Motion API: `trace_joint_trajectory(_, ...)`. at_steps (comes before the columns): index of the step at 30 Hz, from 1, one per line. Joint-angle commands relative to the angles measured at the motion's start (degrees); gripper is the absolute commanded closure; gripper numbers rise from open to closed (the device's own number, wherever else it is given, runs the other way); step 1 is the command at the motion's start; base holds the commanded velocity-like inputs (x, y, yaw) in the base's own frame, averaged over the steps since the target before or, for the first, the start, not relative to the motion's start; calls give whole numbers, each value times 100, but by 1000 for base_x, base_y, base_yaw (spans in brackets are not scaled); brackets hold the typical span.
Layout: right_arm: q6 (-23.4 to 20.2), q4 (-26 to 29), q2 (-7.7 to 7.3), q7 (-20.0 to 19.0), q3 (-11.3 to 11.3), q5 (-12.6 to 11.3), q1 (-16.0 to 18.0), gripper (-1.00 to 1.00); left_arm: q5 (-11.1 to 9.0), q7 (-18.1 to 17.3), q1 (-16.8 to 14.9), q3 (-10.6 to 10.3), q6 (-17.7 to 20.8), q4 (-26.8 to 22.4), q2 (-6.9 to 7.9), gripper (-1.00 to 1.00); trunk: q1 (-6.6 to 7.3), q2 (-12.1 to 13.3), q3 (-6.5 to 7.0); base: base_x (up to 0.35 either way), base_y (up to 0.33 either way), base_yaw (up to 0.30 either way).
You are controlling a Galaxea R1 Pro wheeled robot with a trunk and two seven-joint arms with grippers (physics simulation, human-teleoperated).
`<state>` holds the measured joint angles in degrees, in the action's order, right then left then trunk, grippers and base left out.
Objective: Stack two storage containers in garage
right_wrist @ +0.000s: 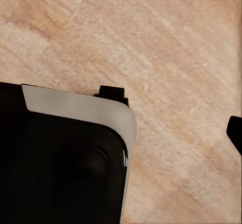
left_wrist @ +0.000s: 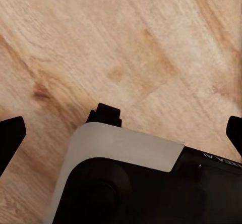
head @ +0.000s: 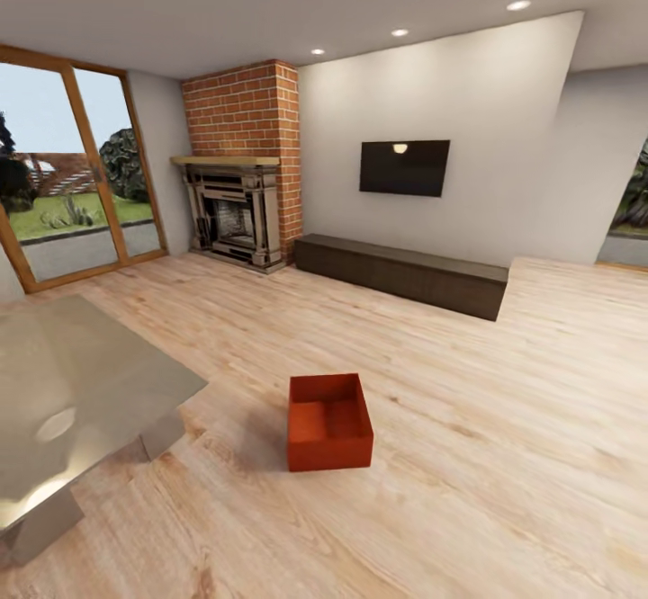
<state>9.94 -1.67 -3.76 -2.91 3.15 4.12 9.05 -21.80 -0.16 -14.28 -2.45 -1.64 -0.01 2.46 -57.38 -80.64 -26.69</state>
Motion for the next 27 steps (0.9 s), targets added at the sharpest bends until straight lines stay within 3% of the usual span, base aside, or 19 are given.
trace_joint_trajectory(1, 34, -18, -2, -2, 27, 27, 8, -100, -40, -2, -5, -27, -17, 6, 0, -100, -3, -3, -6, 290, -140, 267)
trace_joint_trajectory(11, 25, -18, 11, -11, 19, 27, 7, -100, -35, -3, -5, -27, -11, 7, 0, -100, -3, -3, -6, 291, -133, 46)
trace_joint_trajectory(27, 34, -18, 13, -16, 27, 36, 7, -100, -35, -3, -5, -27, -11, 9, 0, -100, -3, -3, -6, 312, -8, 0)
